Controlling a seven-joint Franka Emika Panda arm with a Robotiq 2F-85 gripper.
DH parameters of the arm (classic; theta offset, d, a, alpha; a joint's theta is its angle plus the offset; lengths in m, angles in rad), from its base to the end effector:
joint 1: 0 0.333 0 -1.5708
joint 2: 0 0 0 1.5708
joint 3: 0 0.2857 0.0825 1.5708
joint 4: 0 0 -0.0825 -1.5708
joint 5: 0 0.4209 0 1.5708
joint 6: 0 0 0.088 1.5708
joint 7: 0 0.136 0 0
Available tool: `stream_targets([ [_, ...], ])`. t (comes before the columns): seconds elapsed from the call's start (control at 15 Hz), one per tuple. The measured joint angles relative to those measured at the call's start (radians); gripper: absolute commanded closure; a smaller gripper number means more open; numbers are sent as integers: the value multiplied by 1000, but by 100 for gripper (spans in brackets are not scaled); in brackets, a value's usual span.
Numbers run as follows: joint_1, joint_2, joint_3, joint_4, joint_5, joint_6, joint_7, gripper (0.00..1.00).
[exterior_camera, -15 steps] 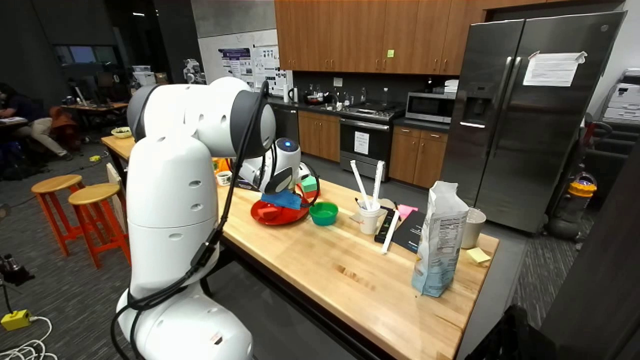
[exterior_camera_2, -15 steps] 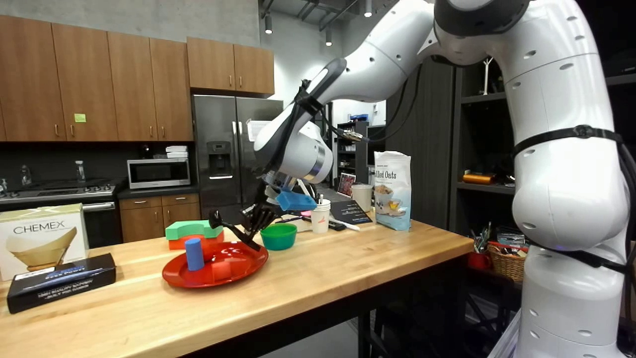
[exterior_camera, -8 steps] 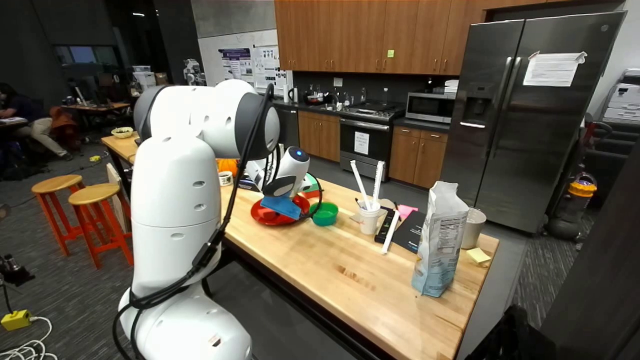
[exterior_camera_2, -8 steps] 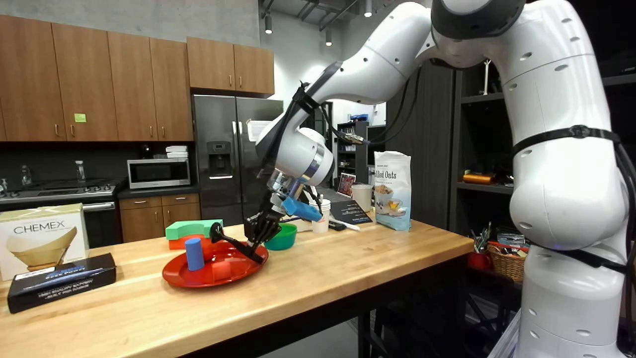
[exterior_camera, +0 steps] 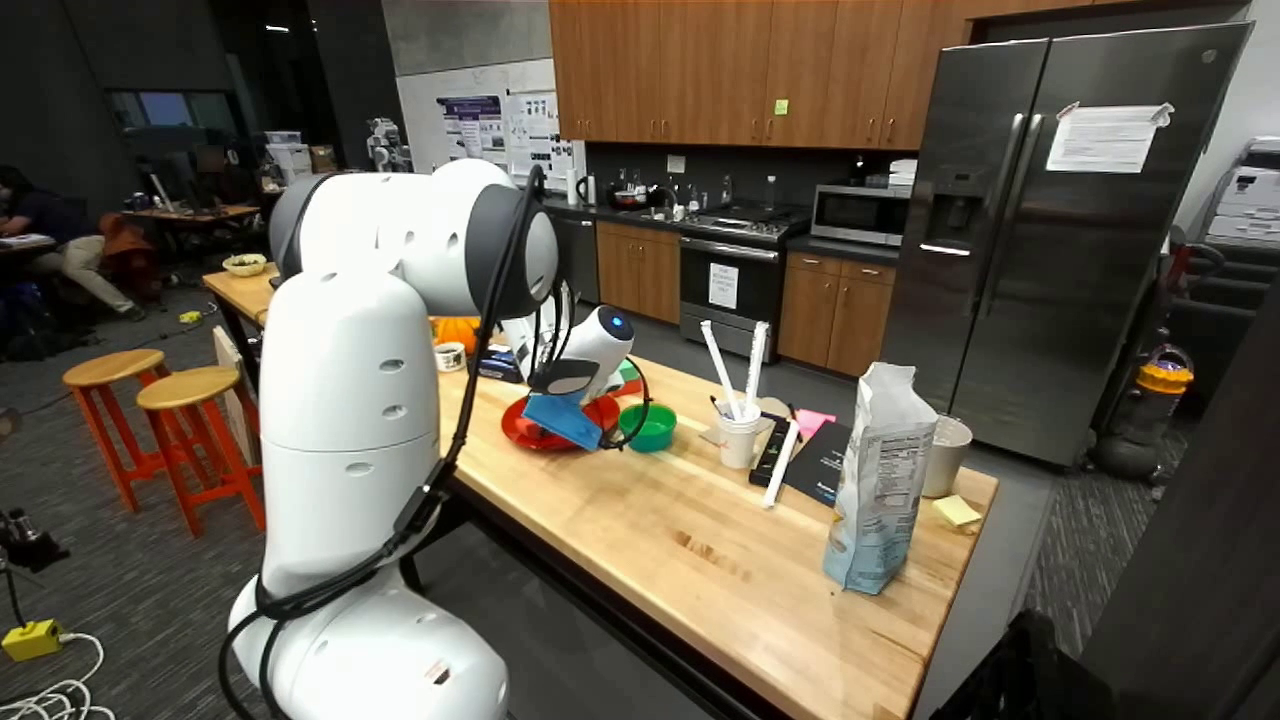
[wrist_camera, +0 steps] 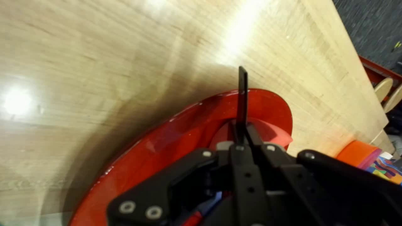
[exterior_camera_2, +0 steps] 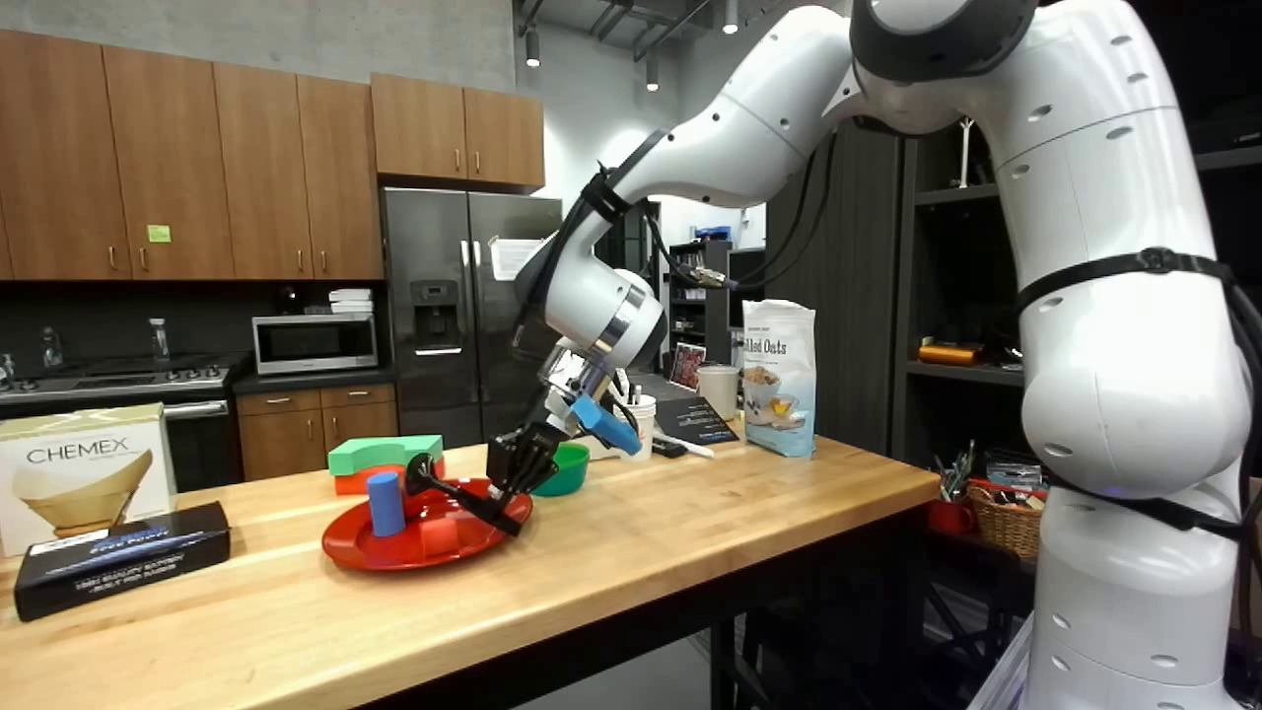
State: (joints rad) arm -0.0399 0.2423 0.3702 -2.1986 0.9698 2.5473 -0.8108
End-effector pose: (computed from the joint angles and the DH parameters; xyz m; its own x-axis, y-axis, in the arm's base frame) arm 0.5539 0.1982 0.2070 0.9270 0.2150 0.3073 0.3545 -0.7694 -0.5313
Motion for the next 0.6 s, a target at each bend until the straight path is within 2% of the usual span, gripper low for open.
stream_targets([
  [0.4,42,0,-75,8,19,-105,-146,99],
  [0.6,57,0,-116,5,-22,-124,-169,99],
])
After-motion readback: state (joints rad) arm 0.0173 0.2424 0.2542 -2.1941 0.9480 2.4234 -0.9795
